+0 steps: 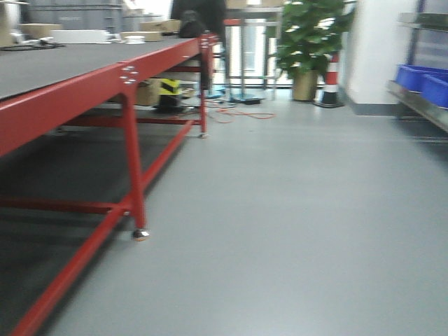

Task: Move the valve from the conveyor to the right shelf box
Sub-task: 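Turn the base away from the conveyor holding both valves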

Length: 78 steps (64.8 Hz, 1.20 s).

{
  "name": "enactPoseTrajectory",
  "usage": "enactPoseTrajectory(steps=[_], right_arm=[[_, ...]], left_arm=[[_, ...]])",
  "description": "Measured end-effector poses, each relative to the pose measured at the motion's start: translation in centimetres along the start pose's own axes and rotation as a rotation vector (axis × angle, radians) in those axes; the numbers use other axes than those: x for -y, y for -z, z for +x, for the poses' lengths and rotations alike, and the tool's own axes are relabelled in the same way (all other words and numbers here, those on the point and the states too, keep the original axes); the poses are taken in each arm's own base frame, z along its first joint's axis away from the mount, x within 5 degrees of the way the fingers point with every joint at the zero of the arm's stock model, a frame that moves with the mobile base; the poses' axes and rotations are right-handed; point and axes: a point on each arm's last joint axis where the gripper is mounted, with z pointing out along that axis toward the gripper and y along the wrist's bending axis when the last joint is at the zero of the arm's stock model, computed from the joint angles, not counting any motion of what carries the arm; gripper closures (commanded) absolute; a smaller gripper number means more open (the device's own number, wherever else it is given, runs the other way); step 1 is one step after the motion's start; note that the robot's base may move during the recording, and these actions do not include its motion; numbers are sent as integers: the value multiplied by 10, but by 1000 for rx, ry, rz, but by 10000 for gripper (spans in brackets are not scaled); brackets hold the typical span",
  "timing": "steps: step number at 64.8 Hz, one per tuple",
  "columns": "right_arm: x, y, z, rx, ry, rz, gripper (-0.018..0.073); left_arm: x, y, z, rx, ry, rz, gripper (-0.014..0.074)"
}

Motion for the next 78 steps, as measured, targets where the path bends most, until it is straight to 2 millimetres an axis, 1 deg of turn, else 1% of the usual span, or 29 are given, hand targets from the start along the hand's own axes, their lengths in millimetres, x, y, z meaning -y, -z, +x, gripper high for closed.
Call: enactPoseTrajectory(steps=[78], right_arm=[[0, 1, 0, 3, -2, 0, 712]], left_arm=[[0, 0, 0, 1, 0, 0, 708]])
